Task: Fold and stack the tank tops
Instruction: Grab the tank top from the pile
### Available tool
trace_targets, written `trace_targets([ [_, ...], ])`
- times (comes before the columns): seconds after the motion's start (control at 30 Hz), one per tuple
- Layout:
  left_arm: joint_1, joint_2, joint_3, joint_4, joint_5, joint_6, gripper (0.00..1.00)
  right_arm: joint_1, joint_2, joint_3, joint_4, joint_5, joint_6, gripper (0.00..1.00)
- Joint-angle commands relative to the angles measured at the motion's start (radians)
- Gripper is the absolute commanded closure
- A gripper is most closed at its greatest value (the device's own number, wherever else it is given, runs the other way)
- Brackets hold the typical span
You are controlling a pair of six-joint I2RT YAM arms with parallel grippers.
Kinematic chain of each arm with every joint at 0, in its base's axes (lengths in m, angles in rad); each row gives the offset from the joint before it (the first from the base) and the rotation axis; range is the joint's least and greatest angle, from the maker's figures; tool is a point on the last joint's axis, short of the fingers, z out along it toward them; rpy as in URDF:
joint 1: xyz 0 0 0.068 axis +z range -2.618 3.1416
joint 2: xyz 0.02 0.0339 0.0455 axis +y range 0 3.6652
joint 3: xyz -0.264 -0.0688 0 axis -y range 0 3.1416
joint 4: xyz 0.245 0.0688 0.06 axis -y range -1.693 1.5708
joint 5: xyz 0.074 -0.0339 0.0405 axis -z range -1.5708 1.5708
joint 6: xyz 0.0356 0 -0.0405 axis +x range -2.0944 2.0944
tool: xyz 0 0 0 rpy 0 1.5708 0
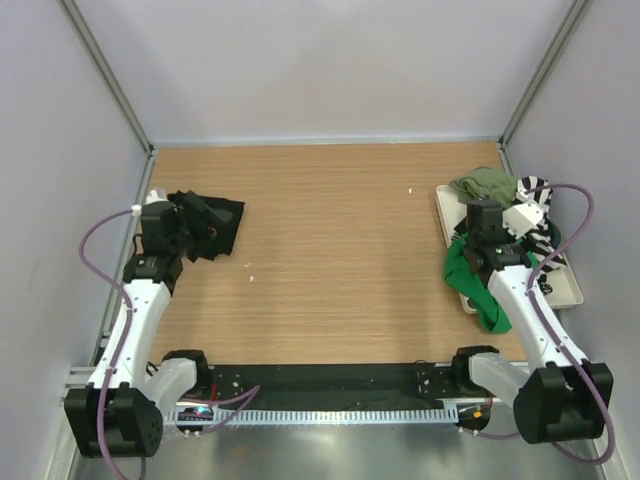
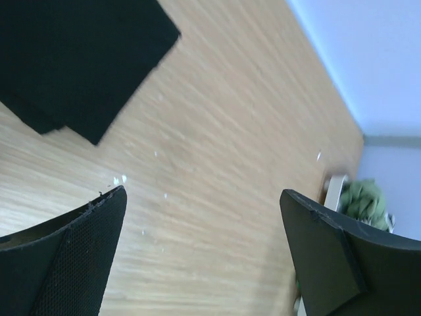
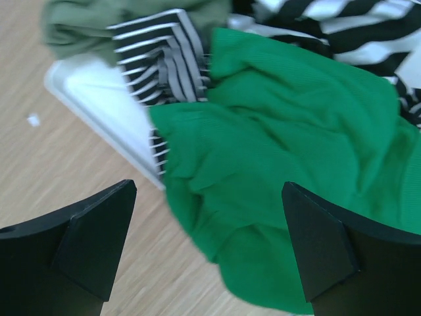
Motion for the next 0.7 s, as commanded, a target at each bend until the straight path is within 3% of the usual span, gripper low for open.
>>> trace_targets([
  [0.0,-0.113,-0.007,-0.041,0.021,0.022,0.035,0.0,-0.154,0.035,-0.009,-0.035,-0.092,0.002,0.01],
  [0.13,-0.226,0.028,-0.076,0.062,-0.008,0.068,0.0,-0.254,0.141,-0.016,0.054,-0.224,-0.016,0.1],
  [0.37,-0.377,0.095,-0.102,0.154,-0.039,0.183,0.02,-0.271,0.175,-0.005,0.088,-0.208,-0.004,0.43],
  [0.4,-0.4,0.1,-0.116,0.177,-0.057,0.189,0.02,-0.271,0.174,-0.002,0.094,-0.2,-0.006,0.55],
  [0.47,-0.418,0.114,-0.152,0.247,-0.089,0.212,0.02,-0.273,0.181,0.039,0.07,-0.192,-0.021,0.91],
  [0.5,-0.423,0.128,-0.153,0.257,-0.097,0.22,0.02,-0.271,0.178,0.061,0.041,-0.185,-0.023,0.99],
  [0.67,-0.463,0.177,-0.15,0.298,-0.083,0.249,0.06,-0.213,0.014,0.154,0.008,-0.208,-0.091,0.99],
])
